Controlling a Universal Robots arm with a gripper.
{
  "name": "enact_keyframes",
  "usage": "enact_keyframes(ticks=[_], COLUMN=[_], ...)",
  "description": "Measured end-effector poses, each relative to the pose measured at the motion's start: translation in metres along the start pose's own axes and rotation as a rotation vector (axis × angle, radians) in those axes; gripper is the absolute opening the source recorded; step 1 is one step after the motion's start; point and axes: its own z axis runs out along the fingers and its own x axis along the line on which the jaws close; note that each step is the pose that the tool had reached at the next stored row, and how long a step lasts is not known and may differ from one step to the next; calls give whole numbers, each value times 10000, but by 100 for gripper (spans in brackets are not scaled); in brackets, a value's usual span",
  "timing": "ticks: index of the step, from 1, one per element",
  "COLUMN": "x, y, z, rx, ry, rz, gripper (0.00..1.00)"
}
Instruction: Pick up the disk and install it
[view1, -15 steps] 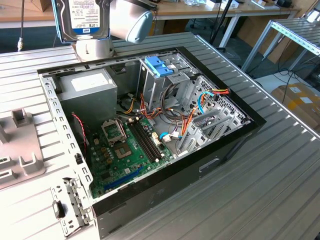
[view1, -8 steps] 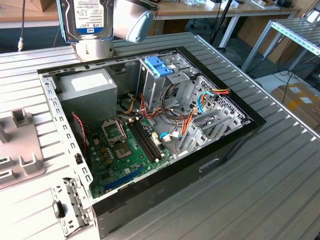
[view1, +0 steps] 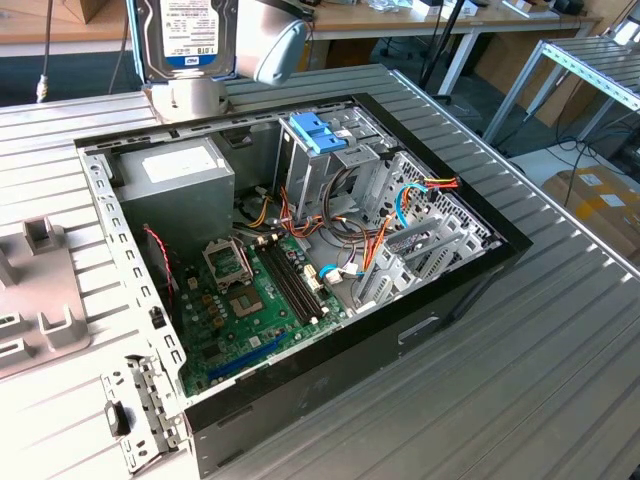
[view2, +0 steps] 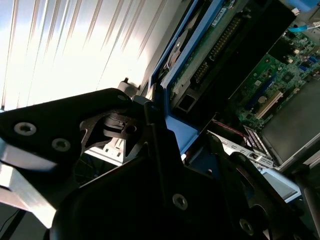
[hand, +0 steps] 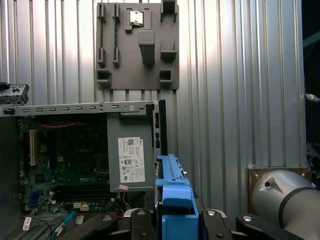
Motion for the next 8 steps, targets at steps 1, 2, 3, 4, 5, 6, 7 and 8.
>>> enact_keyframes(ticks=[1, 2, 3, 4, 5, 6, 7, 8], x=[-1, -1, -2, -2, -2, -3, -3, -2], y=[-12, -24, -36, -49, -61, -82, -94, -104], z=[1, 1, 2, 2, 3, 4, 4, 4], rx=[1, 0, 0, 0, 0, -1, -2, -2], ry=[-1, 0, 0, 0, -1, 0, 1, 0], rz=[0, 1, 1, 1, 1, 1, 0, 0], gripper=[37, 37, 37, 37, 37, 37, 37, 37])
